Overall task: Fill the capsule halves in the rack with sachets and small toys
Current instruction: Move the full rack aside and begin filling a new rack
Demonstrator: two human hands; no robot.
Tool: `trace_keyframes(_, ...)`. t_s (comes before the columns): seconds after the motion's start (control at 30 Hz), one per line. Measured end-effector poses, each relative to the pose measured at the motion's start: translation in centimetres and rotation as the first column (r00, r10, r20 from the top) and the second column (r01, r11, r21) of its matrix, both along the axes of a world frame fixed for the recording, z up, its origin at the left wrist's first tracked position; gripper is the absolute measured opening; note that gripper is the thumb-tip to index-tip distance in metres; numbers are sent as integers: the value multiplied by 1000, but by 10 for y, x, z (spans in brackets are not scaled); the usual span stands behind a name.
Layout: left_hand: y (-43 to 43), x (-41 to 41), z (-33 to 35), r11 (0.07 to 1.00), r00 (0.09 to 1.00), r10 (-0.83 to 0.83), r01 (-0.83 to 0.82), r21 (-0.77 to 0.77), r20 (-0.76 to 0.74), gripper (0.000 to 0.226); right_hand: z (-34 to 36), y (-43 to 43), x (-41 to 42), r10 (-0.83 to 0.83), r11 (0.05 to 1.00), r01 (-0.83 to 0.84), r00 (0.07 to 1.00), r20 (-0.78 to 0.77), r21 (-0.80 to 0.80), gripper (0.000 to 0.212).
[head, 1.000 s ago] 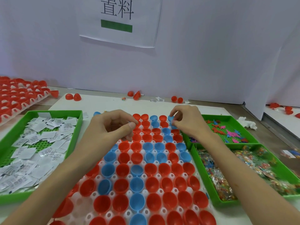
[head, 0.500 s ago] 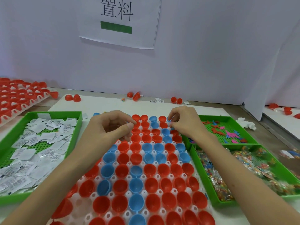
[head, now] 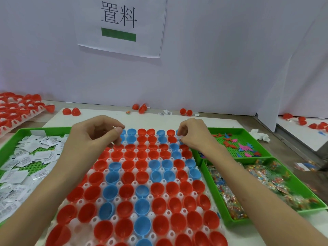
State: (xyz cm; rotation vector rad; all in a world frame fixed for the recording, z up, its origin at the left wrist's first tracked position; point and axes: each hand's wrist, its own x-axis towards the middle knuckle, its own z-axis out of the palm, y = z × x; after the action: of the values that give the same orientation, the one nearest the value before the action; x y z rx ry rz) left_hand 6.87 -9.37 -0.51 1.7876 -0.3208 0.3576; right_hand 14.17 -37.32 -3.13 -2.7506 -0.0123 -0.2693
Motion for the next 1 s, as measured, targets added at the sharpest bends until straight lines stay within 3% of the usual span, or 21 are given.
trace_keyframes(0.23, 1, 3, -1, 994, 999, 26, -28, 110, 22, 16, 6, 1, -8, 39, 998, -38, 999, 18, -50, 15)
trace_keyframes(0.3, 20, 15, -4, 970, 997, 64, -70, 233, 31, 15, 4, 1, -10, 37, 998, -35, 998, 40, -51, 15)
trace_keyframes(0.43, 84, 55, -32, 792, 958, 287, -222, 569, -25, 16, 4, 0, -13, 28, 997, -24, 998, 52, -71, 18)
trace_keyframes(0.53, 129, 83, -61, 661, 862, 500, -319, 679, -82, 27, 8, -6, -15, 49, 999, -49, 999, 11, 10, 22)
trace_keyframes(0.67, 148, 87, -65, 663, 817, 527, -223, 714, -234, 26, 18, -22, -25, 44, 979, -52, 998, 44, 195, 28)
trace_keyframes(0.77, 138, 74, -54, 680, 815, 511, -190, 709, -272, 26, 23, -48, -41, -100, 957, 55, 984, 146, 286, 20)
trace_keyframes(0.93, 132, 70, -56, 679, 844, 506, -262, 686, -178, 22, 5, -73, -62, -181, 975, 202, 963, -198, 91, 9)
trace_keyframes(1.0, 139, 75, -63, 668, 840, 526, -309, 677, -136, 23, -2, -71, -65, -169, 974, 194, 966, -196, 118, 4)
